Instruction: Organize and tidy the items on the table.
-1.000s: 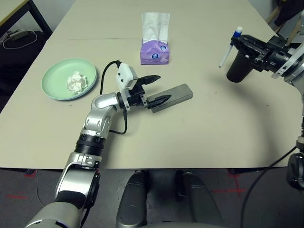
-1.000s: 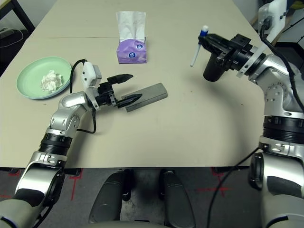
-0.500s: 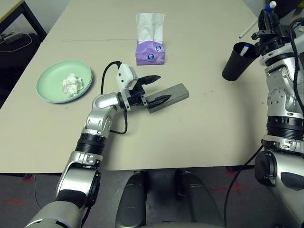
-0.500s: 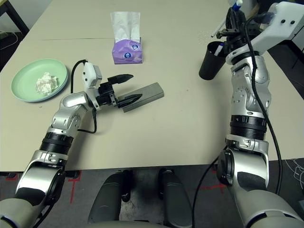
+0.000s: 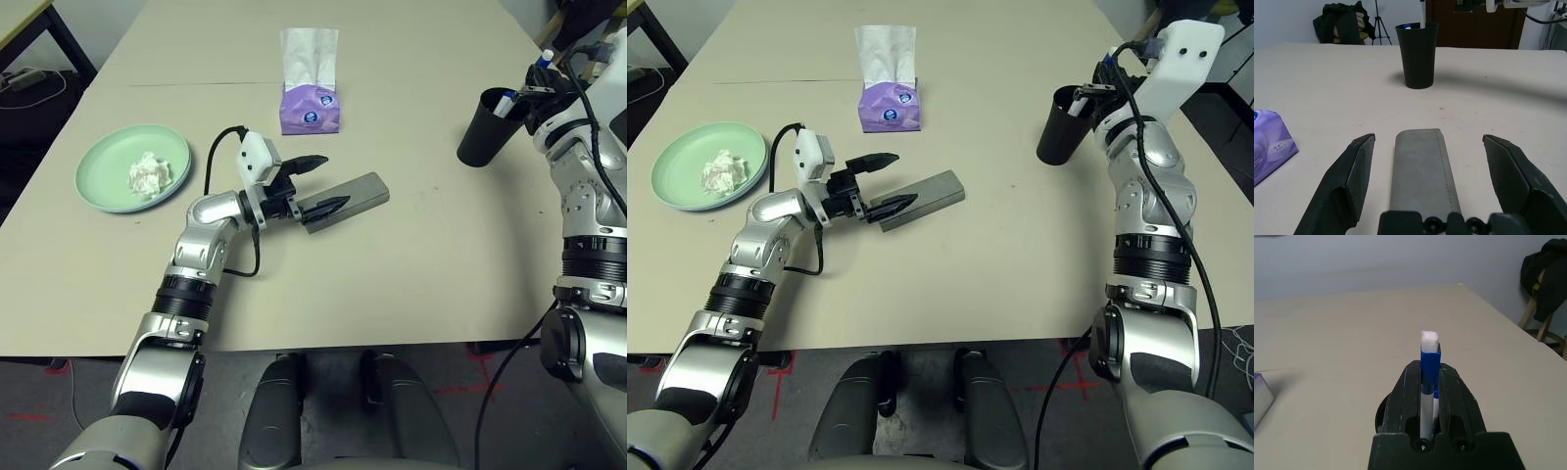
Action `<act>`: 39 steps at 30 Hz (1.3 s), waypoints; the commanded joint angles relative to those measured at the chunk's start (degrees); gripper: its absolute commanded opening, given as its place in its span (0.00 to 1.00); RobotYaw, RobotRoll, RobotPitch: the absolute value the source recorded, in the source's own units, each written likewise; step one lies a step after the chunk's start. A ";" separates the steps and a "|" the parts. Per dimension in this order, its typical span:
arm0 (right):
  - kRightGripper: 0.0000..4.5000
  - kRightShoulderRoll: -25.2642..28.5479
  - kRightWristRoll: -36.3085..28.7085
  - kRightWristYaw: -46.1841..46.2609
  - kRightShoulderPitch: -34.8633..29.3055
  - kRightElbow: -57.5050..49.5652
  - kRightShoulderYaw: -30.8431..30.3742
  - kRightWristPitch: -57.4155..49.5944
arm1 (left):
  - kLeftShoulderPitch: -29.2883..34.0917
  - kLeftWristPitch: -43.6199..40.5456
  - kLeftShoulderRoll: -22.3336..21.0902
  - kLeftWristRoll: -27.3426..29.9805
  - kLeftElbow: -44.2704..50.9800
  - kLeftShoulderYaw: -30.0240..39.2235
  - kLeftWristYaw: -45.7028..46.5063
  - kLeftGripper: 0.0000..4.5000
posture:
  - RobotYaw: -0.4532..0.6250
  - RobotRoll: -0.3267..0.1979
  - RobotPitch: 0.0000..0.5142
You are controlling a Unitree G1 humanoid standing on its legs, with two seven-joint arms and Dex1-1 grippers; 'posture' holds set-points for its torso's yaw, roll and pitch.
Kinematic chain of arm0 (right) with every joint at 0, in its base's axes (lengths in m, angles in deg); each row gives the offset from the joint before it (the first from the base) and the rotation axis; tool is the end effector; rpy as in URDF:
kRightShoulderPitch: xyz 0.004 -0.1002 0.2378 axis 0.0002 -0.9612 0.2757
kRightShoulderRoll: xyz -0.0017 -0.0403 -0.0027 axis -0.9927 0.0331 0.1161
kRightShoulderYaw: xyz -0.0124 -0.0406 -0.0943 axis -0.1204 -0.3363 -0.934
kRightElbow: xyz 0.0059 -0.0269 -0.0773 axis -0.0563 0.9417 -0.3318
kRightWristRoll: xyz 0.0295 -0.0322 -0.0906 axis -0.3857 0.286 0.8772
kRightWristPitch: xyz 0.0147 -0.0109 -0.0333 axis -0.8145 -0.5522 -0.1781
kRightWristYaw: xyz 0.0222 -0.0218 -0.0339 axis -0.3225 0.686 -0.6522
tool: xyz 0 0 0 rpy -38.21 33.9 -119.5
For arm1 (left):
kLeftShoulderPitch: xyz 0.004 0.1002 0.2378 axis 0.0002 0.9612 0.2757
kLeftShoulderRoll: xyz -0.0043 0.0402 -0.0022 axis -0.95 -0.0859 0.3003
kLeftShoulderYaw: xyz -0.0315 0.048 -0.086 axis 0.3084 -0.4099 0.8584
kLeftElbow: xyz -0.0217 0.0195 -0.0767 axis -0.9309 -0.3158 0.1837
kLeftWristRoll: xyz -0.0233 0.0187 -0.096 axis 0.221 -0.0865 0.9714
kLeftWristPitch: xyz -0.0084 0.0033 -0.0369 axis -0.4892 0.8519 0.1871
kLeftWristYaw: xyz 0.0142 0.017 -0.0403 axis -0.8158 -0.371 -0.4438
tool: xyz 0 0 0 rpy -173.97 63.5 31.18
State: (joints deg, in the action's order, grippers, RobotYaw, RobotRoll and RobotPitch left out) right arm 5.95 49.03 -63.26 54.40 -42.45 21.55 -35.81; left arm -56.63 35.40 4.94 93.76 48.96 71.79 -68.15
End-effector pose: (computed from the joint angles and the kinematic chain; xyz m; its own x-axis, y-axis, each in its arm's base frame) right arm 0.3141 -0.2521 0.2272 0.9654 -0.0759 0.2493 0.0599 0.9957 0.0711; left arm 0.3171 0.1790 0.1583 0.4143 -0.9080 0.0624 0.8627 0.4136 0.2911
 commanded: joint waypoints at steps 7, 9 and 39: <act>0.79 1.03 1.06 0.07 -0.05 -0.16 -0.01 -0.98 | 0.90 0.02 -0.53 -0.36 1.25 -0.24 0.01 1.00 | 0.45 0.62 0.31; 0.95 0.99 0.86 0.02 -0.18 -0.50 0.27 -1.11 | 0.90 0.04 -0.58 -0.38 1.25 -0.27 0.01 1.00 | 0.44 0.62 0.30; 0.99 -6.68 4.42 0.43 -21.01 -2.73 0.61 21.85 | 2.12 -1.49 3.27 -11.79 1.94 19.32 57.95 1.00 | 0.49 0.62 0.29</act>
State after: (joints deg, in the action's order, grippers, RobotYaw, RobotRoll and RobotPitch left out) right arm -0.49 53.61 -62.31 33.53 -45.71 22.61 -13.57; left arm -56.20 34.07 8.47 82.24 51.66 90.44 -10.87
